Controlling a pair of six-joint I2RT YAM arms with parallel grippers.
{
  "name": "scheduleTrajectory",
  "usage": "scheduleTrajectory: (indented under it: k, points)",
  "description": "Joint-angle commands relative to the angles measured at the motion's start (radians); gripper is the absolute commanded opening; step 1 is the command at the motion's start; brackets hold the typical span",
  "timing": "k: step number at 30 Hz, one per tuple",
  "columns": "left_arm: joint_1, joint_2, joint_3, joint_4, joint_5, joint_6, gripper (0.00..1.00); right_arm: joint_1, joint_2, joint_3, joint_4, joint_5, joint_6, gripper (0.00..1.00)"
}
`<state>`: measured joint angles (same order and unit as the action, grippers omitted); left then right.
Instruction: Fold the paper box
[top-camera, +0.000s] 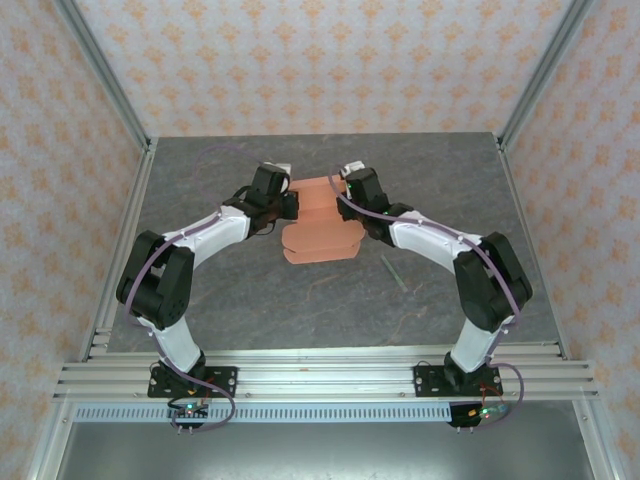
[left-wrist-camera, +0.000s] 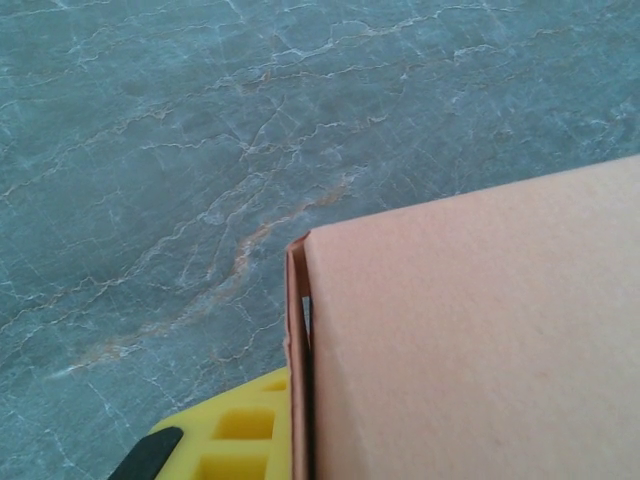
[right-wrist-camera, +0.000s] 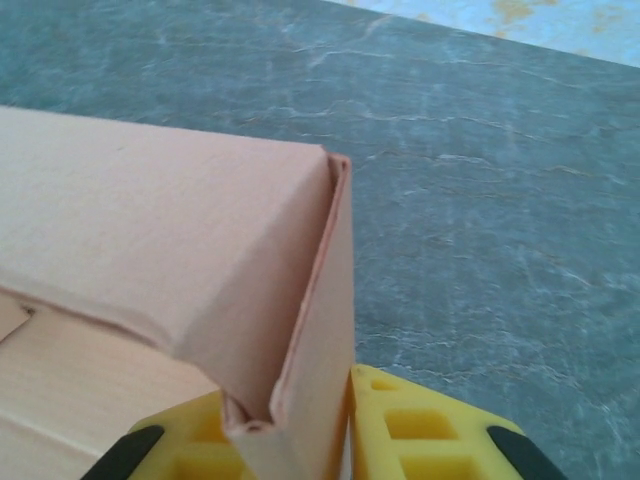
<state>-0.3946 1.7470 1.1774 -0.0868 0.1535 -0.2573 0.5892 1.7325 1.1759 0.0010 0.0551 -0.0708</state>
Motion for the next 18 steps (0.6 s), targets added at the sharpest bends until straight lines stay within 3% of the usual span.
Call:
scheduleTrajectory:
  k: [1, 9, 18]
  points:
    - [-0.015, -0.017, 0.023, -0.015, 0.032, -0.014, 0.0, 0.025, 0.013, 0.036, 0.003, 0.213, 0.107, 0.16]
    - [-0.016, -0.022, 0.023, -0.024, 0.017, -0.02, 0.0, 0.11, 0.056, 0.088, -0.057, 0.493, 0.156, 0.1]
    - [-0.014, -0.02, 0.023, -0.027, 0.002, -0.026, 0.0, 0.118, 0.094, 0.127, -0.116, 0.606, 0.191, 0.11]
